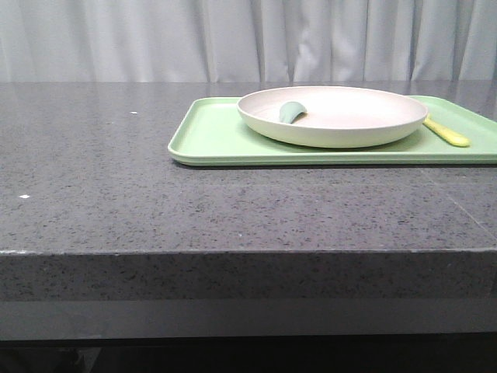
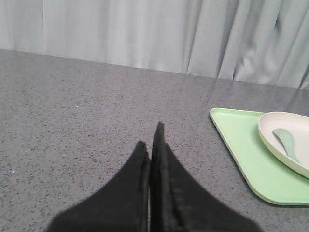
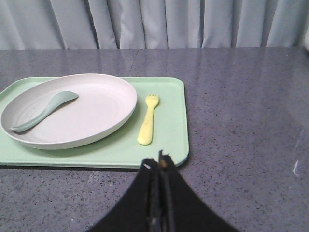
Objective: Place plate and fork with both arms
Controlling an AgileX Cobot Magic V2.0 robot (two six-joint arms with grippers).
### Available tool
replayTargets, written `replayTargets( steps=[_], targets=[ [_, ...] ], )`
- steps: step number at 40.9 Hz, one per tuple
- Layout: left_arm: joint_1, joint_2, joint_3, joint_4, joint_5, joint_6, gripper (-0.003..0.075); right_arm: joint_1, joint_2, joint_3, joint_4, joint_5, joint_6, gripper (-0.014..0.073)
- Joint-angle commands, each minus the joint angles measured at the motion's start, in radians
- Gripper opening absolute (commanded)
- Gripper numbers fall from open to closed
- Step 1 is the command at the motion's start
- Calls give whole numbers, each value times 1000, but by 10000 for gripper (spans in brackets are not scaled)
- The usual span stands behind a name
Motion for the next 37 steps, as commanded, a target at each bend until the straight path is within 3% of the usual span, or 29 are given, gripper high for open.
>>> replayTargets(
  steps=[1,30,37],
  targets=[
    [2,5,-29,-5,-76,0,-18,0,5,-25,-4,-91,-11,-69],
    [2,1,-20,-3,-80,0,-18,0,5,-25,-4,-91,-11,-69],
    [30,-142,76,12,-77,0,-18,0,5,-25,-4,-91,-11,-69]
  ],
)
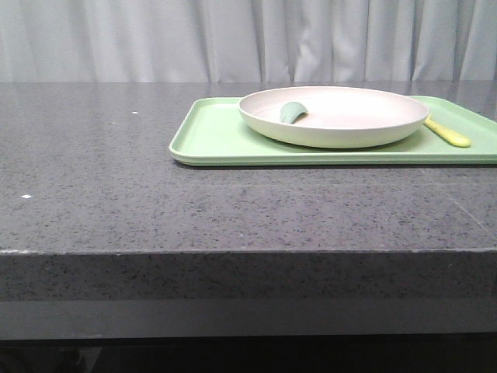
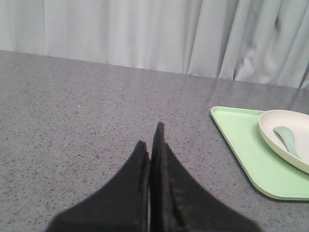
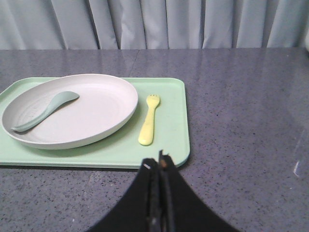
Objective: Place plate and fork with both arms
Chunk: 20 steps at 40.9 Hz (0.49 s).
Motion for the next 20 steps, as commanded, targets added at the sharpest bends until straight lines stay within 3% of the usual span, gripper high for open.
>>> replayTargets(
  steps=[1,12,20],
  targets=[
    [23,-81,31,1,-76,0,-18,0,5,-27,-4,-91,-9,-69],
    [76,-365,248,1,-76,0,-18,0,5,-27,-4,-91,-9,-69],
    [76,-364,348,1,-92,0,-18,0,5,-27,-4,-90,-9,-69]
  ],
)
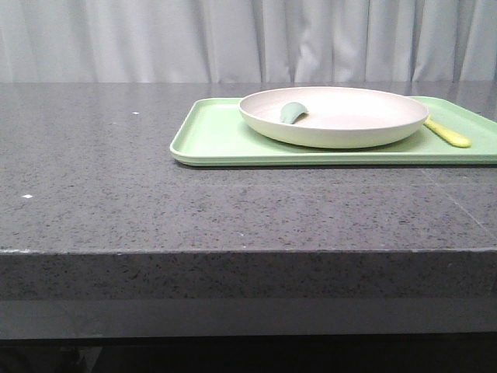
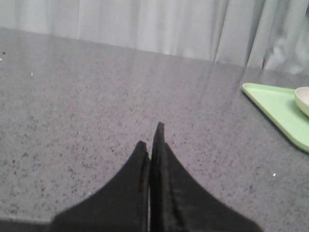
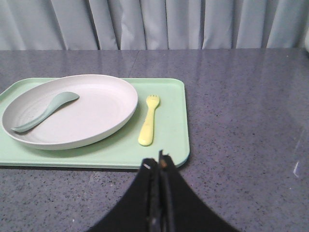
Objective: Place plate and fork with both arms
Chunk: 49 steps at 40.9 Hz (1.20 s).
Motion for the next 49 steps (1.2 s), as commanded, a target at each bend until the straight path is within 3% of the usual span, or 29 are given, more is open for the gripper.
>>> replayTargets(
  steps=[1,49],
  targets=[
    [1,-22,15,-1,-91,0,-18,0,5,-27,-4,-88,-9,-69],
    [1,-20,45,-1,-60,0,-18,0,5,-3,-16,-109,-16,-69]
  ],
)
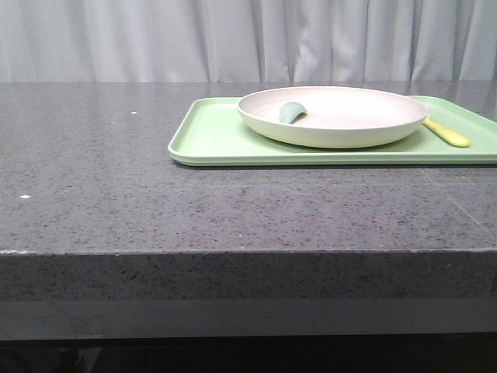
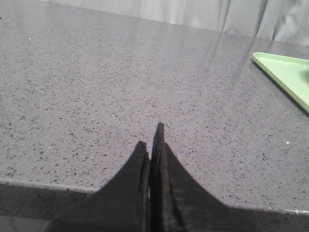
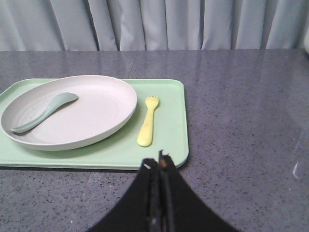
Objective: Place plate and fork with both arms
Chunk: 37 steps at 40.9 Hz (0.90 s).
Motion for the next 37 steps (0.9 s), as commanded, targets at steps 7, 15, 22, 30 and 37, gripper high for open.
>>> replayTargets(
  steps=[7,15,22,30,37],
  targets=[
    [1,-20,0,-1,-75,0,-18,1,-34,88,-14,-116,-30,-69],
    [1,-20,0,-1,-75,0,-18,1,-166,244,-14,-150,-63,-69],
    [1,-20,0,-1,-75,0,-18,1,-264,333,-14,-149,-63,-69],
    [1,-20,0,-1,-75,0,-18,1,-330,349,-14,-109,-63,-69],
    [1,-20,0,-1,-75,0,-18,1,-331,349,-14,-107,-63,-69]
  ],
)
